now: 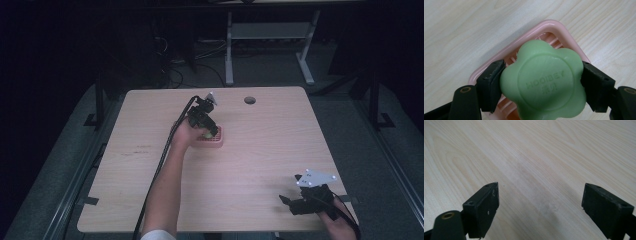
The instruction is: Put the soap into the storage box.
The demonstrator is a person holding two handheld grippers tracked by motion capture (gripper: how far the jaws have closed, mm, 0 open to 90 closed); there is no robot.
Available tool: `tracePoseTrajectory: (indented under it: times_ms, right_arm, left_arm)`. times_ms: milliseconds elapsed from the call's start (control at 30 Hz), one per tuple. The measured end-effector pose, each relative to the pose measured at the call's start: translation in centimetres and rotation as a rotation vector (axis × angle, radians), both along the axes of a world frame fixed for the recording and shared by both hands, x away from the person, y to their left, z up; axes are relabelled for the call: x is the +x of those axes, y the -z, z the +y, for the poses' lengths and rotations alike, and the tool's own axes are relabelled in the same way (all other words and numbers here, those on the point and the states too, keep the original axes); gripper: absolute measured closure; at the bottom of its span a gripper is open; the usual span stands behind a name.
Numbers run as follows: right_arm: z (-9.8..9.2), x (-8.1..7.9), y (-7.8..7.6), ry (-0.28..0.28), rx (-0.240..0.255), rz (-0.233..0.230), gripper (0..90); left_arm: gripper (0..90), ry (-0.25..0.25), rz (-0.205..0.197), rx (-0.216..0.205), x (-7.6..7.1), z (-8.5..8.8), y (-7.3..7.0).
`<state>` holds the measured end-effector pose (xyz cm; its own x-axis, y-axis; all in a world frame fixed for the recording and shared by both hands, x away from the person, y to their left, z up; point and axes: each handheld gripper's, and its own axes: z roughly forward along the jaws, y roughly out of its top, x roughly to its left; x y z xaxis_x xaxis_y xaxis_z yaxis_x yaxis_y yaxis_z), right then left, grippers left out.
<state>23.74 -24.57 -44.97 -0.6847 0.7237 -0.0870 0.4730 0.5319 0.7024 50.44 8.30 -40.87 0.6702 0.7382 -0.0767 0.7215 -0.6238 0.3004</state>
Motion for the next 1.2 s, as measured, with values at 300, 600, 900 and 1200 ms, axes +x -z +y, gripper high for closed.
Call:
tracePoseTrajectory:
  times_ms: [300, 600, 900, 1200]
  right_arm:
    - [-0.1, 0.0, 0.0, 0.001, 0.002, -0.004, 13.8]
    - [0.0, 0.0, 0.0, 0.0, 0.001, -0.003, 13.8]
    - [-0.1, 0.0, 0.0, -0.001, 0.0, -0.006, 13.9]
    - [0.0, -0.1, 0.0, -0.001, 0.002, -0.004, 13.8]
  left_arm:
    - [26.7, -0.006, -0.016, 0.027, 0.2, -0.4, 0.8]
    - [26.7, -0.012, -0.025, 0.029, 0.2, -0.3, 1.1]
    - [26.5, -0.027, -0.043, 0.007, 0.0, 0.1, 1.7]
    - [26.3, -0.03, -0.057, 0.002, -0.2, 0.2, 1.9]
